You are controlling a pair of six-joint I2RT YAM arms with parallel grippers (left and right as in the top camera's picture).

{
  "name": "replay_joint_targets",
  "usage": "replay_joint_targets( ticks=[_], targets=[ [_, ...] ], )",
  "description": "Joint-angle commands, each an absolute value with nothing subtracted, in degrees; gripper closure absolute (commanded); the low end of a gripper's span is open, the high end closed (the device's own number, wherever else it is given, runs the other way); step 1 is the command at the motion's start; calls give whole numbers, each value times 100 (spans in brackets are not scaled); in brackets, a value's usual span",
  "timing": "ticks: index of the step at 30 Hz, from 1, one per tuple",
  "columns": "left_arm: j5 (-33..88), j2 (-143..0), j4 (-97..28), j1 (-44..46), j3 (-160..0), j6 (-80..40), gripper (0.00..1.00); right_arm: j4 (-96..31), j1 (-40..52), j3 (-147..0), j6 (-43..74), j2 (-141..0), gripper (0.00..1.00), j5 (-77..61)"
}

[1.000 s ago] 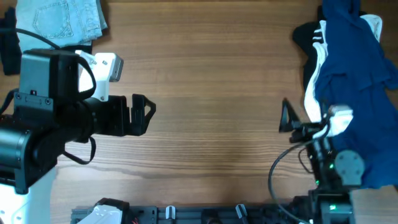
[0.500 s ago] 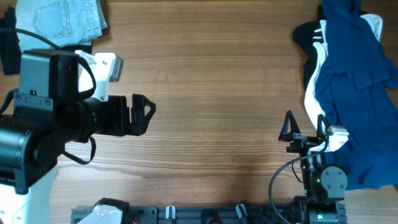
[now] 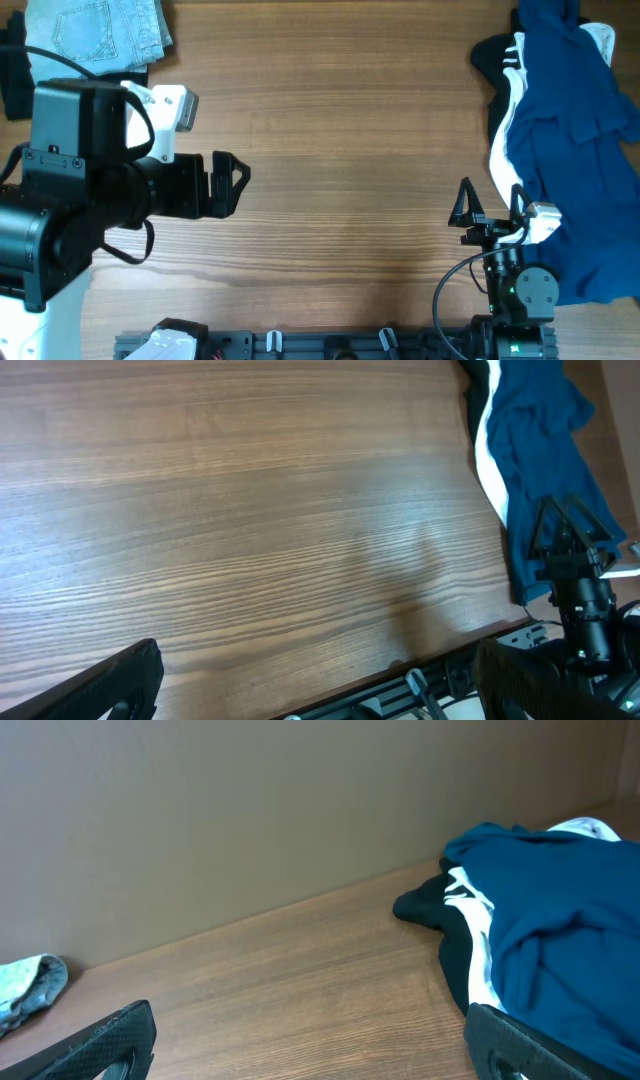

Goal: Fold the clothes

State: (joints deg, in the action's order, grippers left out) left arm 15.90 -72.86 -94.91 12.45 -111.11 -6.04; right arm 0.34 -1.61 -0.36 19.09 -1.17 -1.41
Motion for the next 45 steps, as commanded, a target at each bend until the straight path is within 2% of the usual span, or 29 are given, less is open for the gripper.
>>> replay_joint_targets(
  ticks=[1, 6, 10, 14, 16, 22, 25, 29, 35, 45],
  targets=[
    [1575, -7275, -9478, 1280, -11107, -491, 0, 34, -137, -30, 1959, -80, 0, -60],
    [1726, -7183, -9240, 1286, -11098, -836, 0, 34, -137, -30, 1959, -80, 0, -60],
    [1732, -6580, -7804, 1286, -10477, -836, 0, 34, -137, -30, 1959, -80, 0, -60],
    [1737, -5323, -6331, 1251, -8383, -840, 0, 34, -137, -30, 1959, -80, 0, -58],
    [1756, -4462, -5474, 1063, -6858, -985, 0, 34, -137, -30, 1959, -80, 0, -58],
    [2469, -1990, -2554, -84, -2685, -1138, 0, 36, -137, -30, 1959, -80, 0, -60],
    [2416, -1221, -1511, -139, -1417, -1111, 0, 36, -137, -30, 1962, -80, 0, -58],
    [2060, -722, -429, -139, -528, -1118, 0, 34, -137, -30, 1962, -80, 0, -60],
    [915, -126, -82, -134, -143, -1140, 0, 34, -137, -30, 1962, -80, 0, -60],
    [543, -16, -405, -137, -32, -1380, 0, 36, -137, -30, 1959, -80, 0, -60]
  ],
)
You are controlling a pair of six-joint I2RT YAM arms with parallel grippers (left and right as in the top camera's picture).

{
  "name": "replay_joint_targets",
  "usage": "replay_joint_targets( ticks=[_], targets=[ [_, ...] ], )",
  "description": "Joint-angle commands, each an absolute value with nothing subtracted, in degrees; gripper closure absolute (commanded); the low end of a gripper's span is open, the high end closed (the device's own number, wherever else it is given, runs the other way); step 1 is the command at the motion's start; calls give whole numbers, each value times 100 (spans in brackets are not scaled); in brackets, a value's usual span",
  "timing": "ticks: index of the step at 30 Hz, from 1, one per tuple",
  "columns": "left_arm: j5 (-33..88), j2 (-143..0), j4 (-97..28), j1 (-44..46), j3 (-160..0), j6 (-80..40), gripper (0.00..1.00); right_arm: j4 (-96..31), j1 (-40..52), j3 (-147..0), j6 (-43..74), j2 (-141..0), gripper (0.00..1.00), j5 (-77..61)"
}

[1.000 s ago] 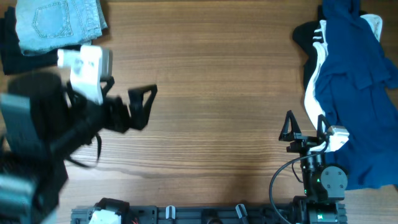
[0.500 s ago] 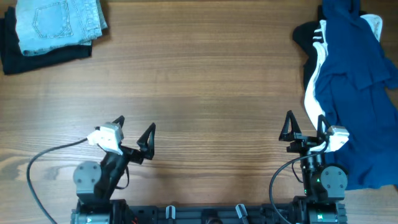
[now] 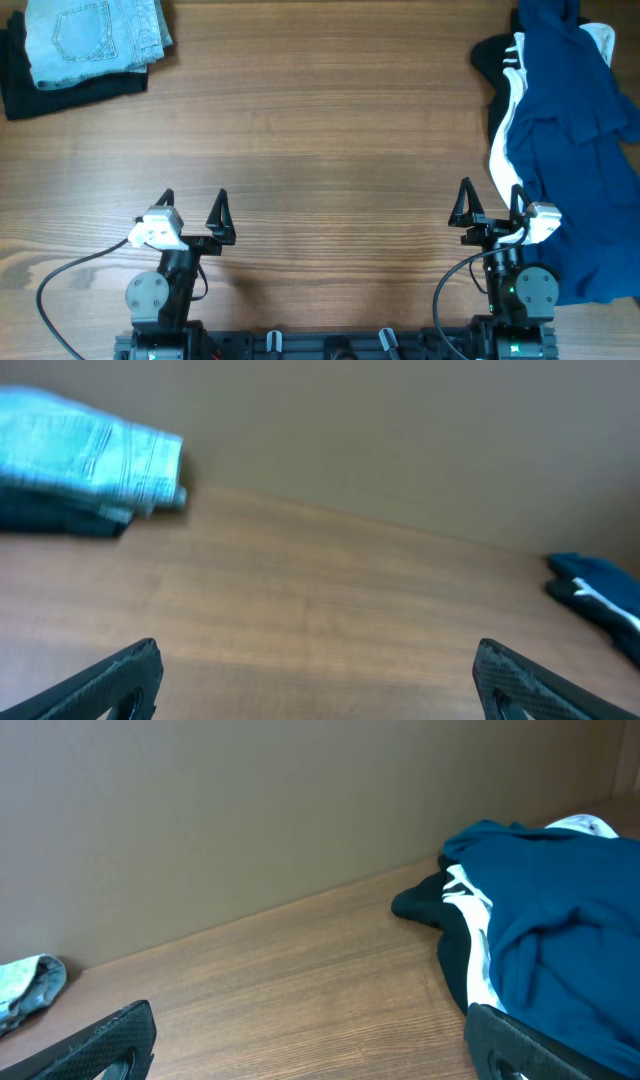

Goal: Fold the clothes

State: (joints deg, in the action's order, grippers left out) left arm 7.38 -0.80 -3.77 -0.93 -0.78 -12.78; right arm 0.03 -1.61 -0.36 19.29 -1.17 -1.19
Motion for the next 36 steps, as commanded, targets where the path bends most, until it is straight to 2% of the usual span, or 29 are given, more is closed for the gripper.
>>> replay_joint_targets(
  ticks=[1, 36],
  targets=[
    [471, -16, -410, -137, -32, -1369, 0, 36, -137, -30, 1959, -80, 0, -60],
    [336, -16, -412, -141, -32, -1376, 0, 34, -137, -30, 1959, -80, 0, -60]
  ],
)
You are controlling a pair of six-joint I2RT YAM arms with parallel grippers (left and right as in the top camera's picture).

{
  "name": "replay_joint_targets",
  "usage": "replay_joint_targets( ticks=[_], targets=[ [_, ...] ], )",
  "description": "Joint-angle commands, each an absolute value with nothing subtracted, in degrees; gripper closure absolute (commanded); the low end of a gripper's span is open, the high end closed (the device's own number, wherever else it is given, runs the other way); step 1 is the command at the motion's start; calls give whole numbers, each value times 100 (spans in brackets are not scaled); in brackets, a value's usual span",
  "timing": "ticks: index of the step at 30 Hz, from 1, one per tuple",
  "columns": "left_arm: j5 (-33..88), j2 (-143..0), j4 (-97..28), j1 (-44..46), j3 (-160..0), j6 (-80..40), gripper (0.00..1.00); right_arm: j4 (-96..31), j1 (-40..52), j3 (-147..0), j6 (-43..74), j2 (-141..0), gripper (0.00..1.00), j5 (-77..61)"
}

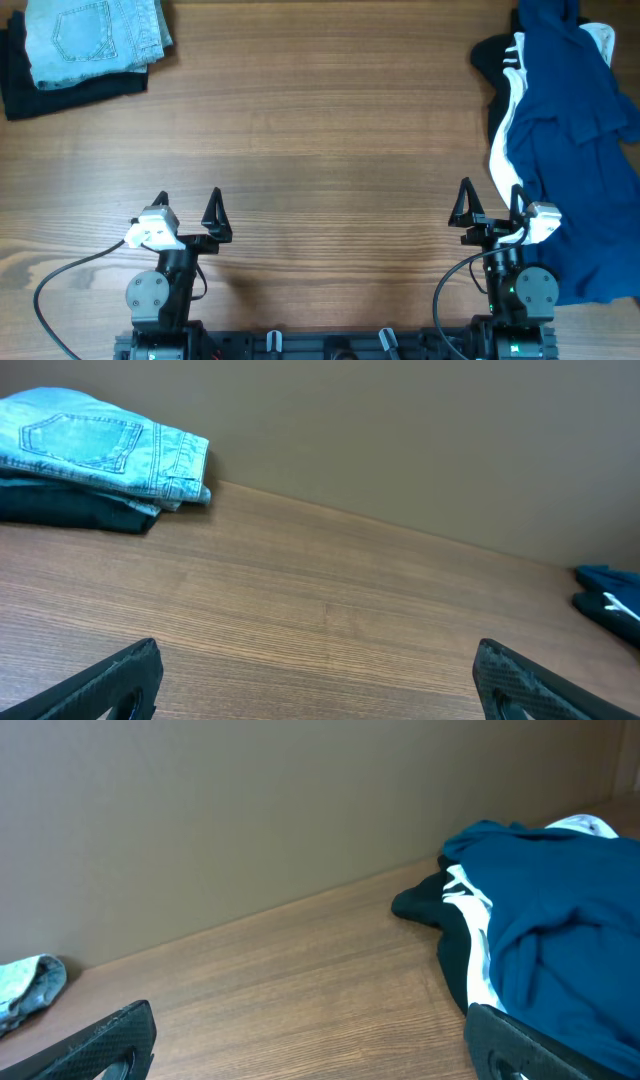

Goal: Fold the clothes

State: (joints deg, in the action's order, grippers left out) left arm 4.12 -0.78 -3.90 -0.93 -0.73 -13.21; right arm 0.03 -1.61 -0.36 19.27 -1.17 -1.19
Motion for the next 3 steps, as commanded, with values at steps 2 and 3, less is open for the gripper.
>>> replay_joint_targets(
  ticks=[2, 3],
  targets=[
    [336, -16, -412, -141, -32, -1376, 0, 36, -137, -30, 1959, -80, 0, -58],
    [336, -16, -412, -141, -32, -1376, 0, 34, -137, -30, 1962, -80, 0, -58]
  ],
)
